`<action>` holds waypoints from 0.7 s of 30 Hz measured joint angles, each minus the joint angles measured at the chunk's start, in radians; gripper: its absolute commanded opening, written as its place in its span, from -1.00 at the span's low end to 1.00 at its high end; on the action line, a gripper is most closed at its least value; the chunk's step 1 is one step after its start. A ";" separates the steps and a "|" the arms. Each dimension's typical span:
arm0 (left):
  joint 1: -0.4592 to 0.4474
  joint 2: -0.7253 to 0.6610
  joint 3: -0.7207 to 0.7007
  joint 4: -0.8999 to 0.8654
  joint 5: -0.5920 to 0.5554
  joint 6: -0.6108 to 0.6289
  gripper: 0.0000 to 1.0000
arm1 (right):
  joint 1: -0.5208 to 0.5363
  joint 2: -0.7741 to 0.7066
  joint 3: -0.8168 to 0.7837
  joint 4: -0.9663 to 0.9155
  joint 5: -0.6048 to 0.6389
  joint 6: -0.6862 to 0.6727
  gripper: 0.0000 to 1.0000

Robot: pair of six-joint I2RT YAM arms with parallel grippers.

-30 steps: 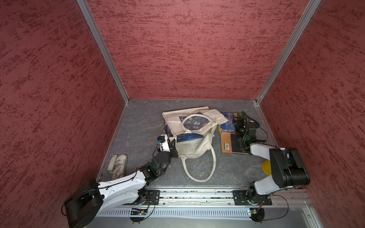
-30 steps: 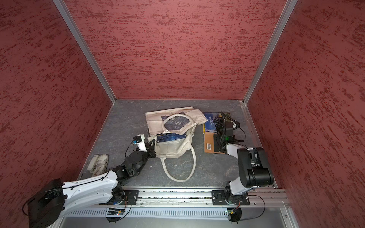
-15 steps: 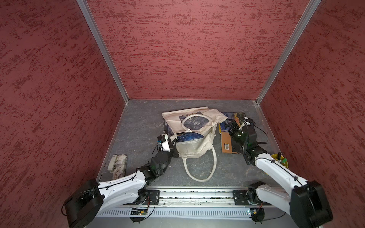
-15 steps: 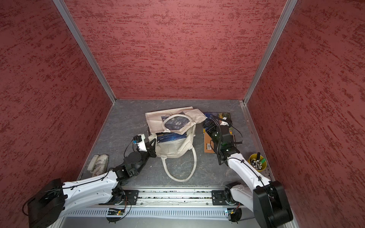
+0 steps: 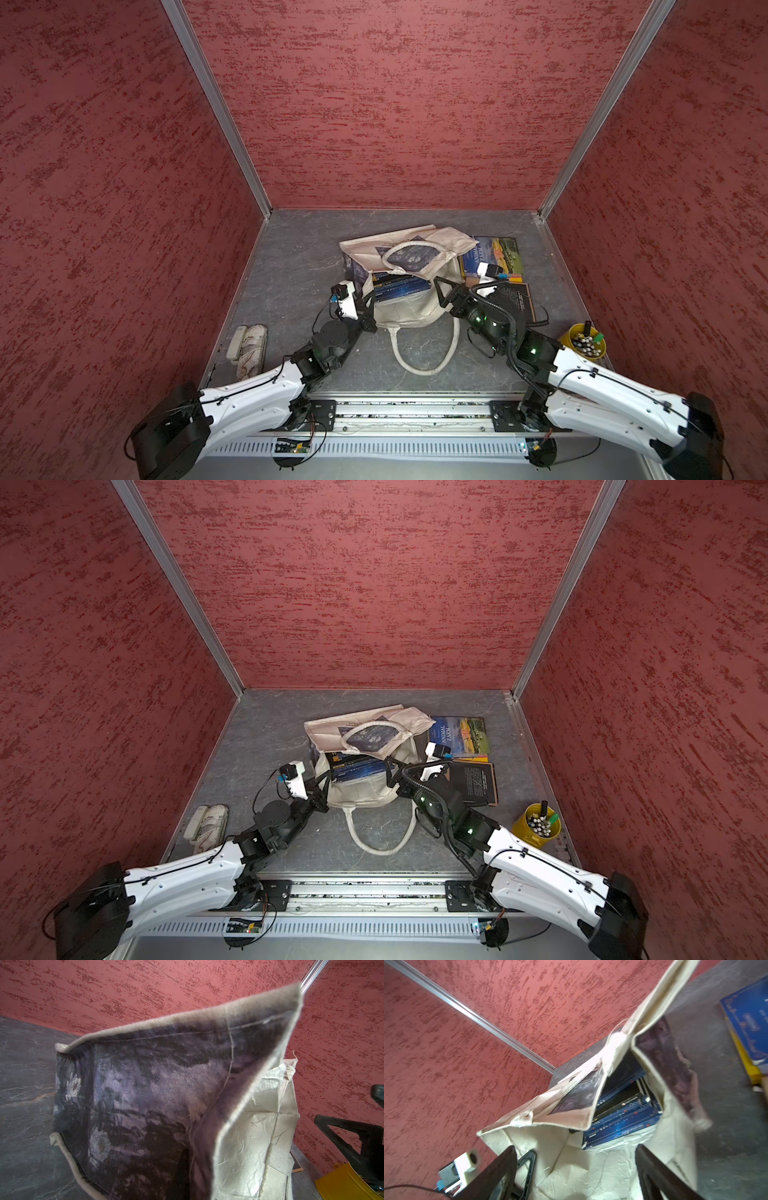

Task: Take out the books from the canvas bag
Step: Pick up the book from the canvas bag.

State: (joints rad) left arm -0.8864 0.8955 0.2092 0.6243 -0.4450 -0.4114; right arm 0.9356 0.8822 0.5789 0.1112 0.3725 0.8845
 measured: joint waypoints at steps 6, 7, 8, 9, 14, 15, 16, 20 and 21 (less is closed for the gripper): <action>0.000 -0.002 -0.006 0.008 0.000 0.009 -1.00 | 0.129 0.201 0.003 0.078 0.005 -0.036 0.50; 0.000 -0.002 -0.010 0.013 0.000 0.014 -1.00 | 0.144 0.235 0.004 0.090 0.000 -0.042 0.47; 0.000 -0.001 -0.013 0.020 0.000 0.018 -1.00 | 0.154 0.266 0.005 0.102 -0.005 -0.047 0.45; 0.000 0.000 -0.015 0.026 0.001 0.022 -1.00 | 0.158 0.288 0.008 0.108 -0.006 -0.049 0.45; 0.003 0.018 -0.022 0.059 0.011 0.027 -1.00 | 0.173 0.366 0.011 0.185 -0.005 -0.051 0.33; 0.005 0.019 -0.026 0.069 0.015 0.028 -1.00 | 0.175 0.374 0.005 0.208 -0.005 -0.047 0.32; 0.006 0.019 -0.030 0.075 0.018 0.028 -1.00 | 0.176 0.381 0.000 0.228 -0.005 -0.045 0.30; 0.015 0.019 -0.049 0.105 0.026 0.027 -1.00 | 0.177 0.443 -0.006 0.288 -0.010 -0.028 0.15; 0.017 0.019 -0.054 0.112 0.027 0.027 -1.00 | 0.177 0.459 -0.010 0.302 -0.011 -0.021 0.10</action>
State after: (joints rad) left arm -0.8692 0.9150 0.1555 0.7361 -0.4175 -0.3840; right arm 1.1126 1.3407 0.5694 0.4133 0.3614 0.8635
